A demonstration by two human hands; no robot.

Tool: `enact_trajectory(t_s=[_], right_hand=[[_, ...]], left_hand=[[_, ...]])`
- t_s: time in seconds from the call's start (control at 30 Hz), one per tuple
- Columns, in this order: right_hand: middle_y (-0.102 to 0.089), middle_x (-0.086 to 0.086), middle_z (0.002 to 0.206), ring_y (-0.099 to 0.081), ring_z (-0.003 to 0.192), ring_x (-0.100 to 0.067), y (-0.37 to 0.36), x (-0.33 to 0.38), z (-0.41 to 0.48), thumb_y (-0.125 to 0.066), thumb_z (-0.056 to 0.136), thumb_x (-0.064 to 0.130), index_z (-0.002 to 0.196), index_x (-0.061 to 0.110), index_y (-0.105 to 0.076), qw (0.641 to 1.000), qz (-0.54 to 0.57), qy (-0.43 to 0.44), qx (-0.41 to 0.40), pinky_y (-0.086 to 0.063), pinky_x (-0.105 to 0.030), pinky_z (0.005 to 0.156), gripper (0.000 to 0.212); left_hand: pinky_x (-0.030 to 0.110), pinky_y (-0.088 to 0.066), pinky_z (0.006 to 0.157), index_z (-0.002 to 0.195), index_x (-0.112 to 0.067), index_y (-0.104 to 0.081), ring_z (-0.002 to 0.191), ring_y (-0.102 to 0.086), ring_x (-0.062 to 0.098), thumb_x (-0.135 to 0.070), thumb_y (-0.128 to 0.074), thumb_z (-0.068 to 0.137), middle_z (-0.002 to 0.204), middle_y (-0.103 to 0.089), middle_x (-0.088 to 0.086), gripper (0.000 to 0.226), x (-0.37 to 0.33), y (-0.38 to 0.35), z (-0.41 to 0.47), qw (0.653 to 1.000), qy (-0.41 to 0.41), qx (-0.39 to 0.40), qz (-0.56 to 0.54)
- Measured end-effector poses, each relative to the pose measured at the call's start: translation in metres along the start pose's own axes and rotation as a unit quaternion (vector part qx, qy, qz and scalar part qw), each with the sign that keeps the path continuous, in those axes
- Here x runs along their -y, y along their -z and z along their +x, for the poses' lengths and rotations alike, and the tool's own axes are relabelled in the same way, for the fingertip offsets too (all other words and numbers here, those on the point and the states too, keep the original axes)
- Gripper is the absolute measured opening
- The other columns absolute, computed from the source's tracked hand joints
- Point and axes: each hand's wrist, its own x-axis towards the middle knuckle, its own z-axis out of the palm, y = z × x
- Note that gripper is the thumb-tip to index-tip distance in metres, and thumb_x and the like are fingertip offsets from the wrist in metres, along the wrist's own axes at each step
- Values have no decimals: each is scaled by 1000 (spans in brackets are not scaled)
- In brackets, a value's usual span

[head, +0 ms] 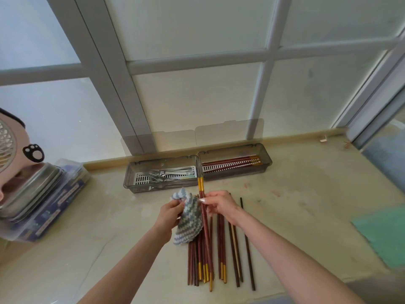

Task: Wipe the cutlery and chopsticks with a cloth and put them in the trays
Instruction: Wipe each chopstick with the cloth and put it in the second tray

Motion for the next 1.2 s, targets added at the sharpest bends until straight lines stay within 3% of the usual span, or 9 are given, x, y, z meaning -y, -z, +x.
enact_trajectory(t_s=[0.1,0.3,0.47,0.57,0.7,0.87,1.03,1.13,1.2], right_hand=[[-61,-7,64,-55,48,-12,-10,12,-9,-54,85,-8,85,0,-64,997,-51,1,49,-47,-21,44,13],[-60,-7,60,-55,47,-13,-18,12,-16,-54,85,-6,79,1,-64,996,-84,20,27,-47,-23,45,15],[-57,-5,58,-52,46,-12,-18,13,-20,-55,88,-2,75,4,-66,996,-75,40,39,-46,-22,48,17],[-56,-6,63,-50,50,-12,-19,13,-20,-56,88,0,77,5,-67,997,-57,43,35,-44,-21,48,16],[-58,-5,68,-49,51,-8,-11,13,-21,-57,89,3,87,1,-67,998,-39,38,40,-38,-17,46,10],[-60,-3,69,-50,52,-8,-12,15,-24,-61,90,12,88,5,-66,995,-32,36,89,-35,-15,44,9],[-57,2,60,-46,48,-6,-10,20,-24,-62,88,5,86,3,-67,998,-2,51,32,-34,-16,44,5],[-63,-4,66,-47,47,-7,-9,23,-20,-62,86,0,88,2,-68,998,24,49,-17,-36,-17,43,6],[-67,-13,74,-52,49,-11,-9,22,-20,-68,84,6,91,2,-69,998,-22,43,-30,-43,-20,45,8]], left_hand=[[21,-49,62,102,-4,-63,69,-60,12,-7,-48,95,80,-65,3,18,-4,-10,1,999,-46,18,15],[21,-53,53,89,-2,-62,58,-67,11,4,-53,88,76,-68,9,11,-17,-21,2,995,-93,5,-29],[23,-52,56,83,-4,-64,63,-64,17,-12,-59,89,74,-67,9,12,-29,-17,11,991,-119,-58,28],[24,-52,56,77,-5,-63,63,-62,16,-13,-57,91,69,-66,6,17,-37,-17,15,991,-108,-71,30],[25,-52,58,81,-5,-62,65,-62,18,-1,-55,89,73,-65,8,11,-42,-15,15,997,-77,-17,-23],[27,-50,59,70,-5,-56,66,-58,19,-4,-57,88,74,-60,10,18,-44,-13,21,997,-53,-52,-16],[24,-53,55,78,-5,-57,64,-63,17,-4,-55,89,72,-64,7,11,-40,-23,12,993,-73,-20,-91],[20,-51,55,84,-7,-62,58,-64,8,-4,-55,89,65,-69,-3,9,-34,-28,8,994,-84,8,-64],[20,-51,56,82,-8,-62,55,-63,5,-1,-55,88,61,-69,-6,11,-33,-27,9,995,-92,-2,-46]])
